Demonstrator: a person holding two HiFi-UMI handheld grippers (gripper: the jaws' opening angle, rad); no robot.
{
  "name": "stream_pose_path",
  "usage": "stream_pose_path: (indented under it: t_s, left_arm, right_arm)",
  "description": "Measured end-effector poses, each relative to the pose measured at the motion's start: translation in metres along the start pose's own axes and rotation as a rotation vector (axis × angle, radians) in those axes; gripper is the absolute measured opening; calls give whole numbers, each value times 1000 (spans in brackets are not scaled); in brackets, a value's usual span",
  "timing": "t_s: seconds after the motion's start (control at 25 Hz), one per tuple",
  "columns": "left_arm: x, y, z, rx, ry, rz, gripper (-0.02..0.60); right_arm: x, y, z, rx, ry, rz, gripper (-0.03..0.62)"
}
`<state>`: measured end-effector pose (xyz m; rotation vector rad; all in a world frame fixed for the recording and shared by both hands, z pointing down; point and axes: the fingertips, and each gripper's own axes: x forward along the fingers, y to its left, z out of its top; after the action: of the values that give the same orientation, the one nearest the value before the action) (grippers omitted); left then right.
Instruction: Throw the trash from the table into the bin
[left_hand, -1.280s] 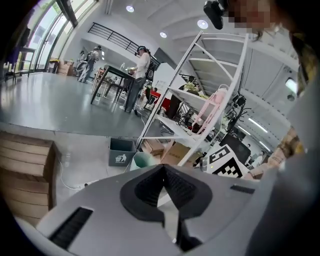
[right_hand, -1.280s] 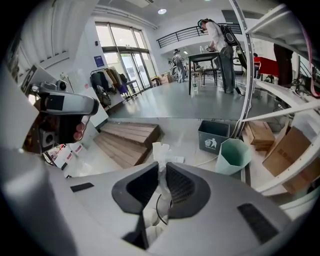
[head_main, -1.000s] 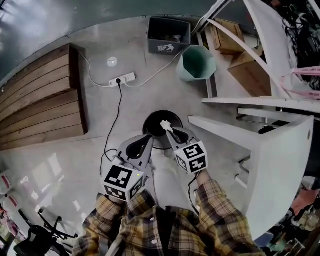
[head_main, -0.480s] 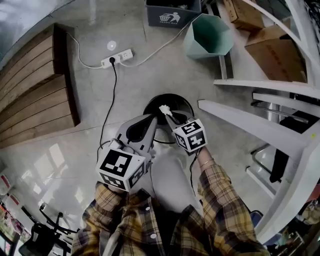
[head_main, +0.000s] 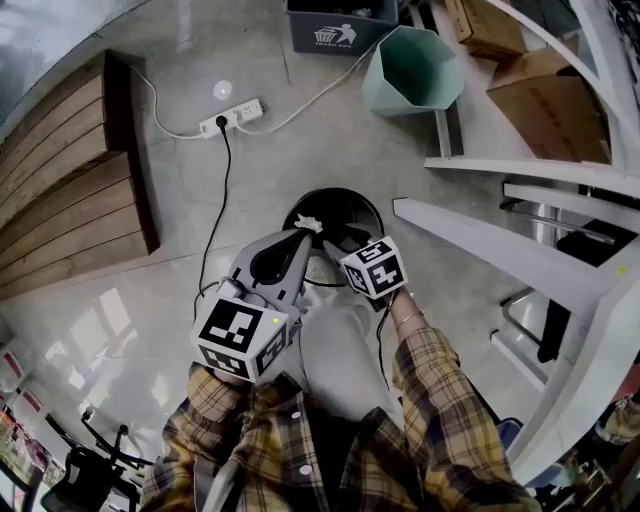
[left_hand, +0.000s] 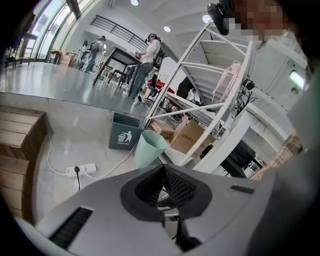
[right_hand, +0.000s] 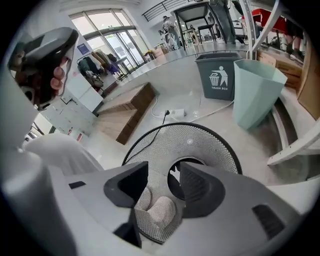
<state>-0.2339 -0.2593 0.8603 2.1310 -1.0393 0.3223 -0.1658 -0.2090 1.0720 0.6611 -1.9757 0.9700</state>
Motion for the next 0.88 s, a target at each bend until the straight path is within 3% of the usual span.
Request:
stream_pose_path:
  t_s: [0.4,0.56,0.88]
  left_arm:
    - [-82,-74,78,-26,21,9,8]
    - [-131,-107,113,-31,28,10,8]
    - [-200,-179,201,72,-38,-34,8]
  right_arm:
    - [-115,61,38,34,-23,4,173]
    - [-164,100,47,48,-10,3,135]
    - [-274,144,96,43,-125,-75,64]
